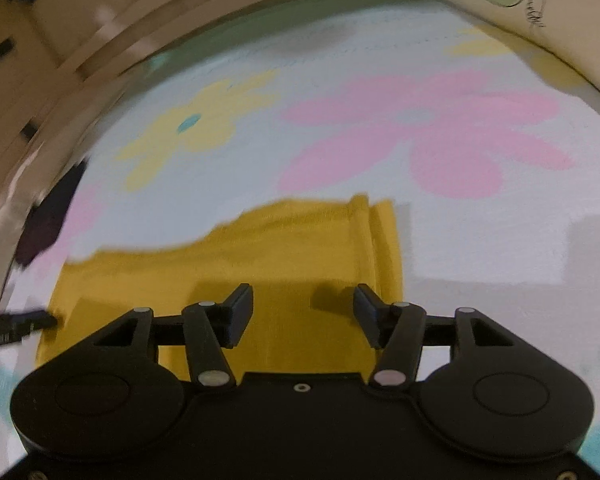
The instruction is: Fold small clothes
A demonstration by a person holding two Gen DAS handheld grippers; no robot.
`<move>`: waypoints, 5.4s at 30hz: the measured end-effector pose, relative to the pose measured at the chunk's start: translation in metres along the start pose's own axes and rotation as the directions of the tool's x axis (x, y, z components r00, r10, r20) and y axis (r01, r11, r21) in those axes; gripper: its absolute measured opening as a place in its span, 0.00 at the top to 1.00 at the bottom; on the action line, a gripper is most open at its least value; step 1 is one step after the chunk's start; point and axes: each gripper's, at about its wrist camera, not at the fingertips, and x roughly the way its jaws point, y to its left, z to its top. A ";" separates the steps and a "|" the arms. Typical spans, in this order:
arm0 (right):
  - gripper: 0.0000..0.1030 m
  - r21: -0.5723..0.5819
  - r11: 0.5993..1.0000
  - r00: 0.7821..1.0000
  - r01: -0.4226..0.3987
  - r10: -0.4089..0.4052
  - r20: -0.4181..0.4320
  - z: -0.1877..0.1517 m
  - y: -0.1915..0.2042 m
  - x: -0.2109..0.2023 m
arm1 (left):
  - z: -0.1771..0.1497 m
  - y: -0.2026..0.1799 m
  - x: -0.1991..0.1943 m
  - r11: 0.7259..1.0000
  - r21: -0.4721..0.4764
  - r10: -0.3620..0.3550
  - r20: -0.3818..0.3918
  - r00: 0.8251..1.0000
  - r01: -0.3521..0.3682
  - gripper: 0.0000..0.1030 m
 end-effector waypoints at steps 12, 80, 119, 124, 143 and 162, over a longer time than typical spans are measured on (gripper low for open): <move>0.39 0.033 0.999 0.978 -0.040 0.046 -0.203 -0.060 -0.022 -0.054 | -0.061 -0.004 -0.018 0.995 -0.017 -0.103 -0.170 0.980 0.102 0.59; 0.00 0.398 0.876 0.957 -0.274 0.288 0.026 -0.055 -0.049 -0.018 | 0.017 -0.061 0.038 0.974 -0.226 0.010 -0.010 1.000 -0.013 0.40; 0.75 0.266 0.917 0.927 -0.297 0.344 -0.153 -0.033 -0.032 0.009 | 0.034 -0.127 0.076 0.997 -0.045 0.067 -0.046 0.997 -0.069 0.08; 0.76 0.225 0.936 0.939 -0.272 0.309 -0.149 -0.030 -0.024 0.003 | 0.046 -0.113 0.053 0.989 -0.146 0.015 -0.031 0.999 -0.019 0.17; 0.76 0.098 0.979 0.963 -0.176 0.192 -0.188 -0.012 0.079 -0.006 | 0.026 -0.009 -0.028 0.960 -0.252 0.123 -0.007 0.992 -0.121 0.16; 0.76 0.030 0.966 0.939 -0.256 0.256 -0.228 -0.018 0.198 0.035 | 0.011 0.056 -0.044 0.932 -0.321 0.185 0.015 0.983 -0.171 0.16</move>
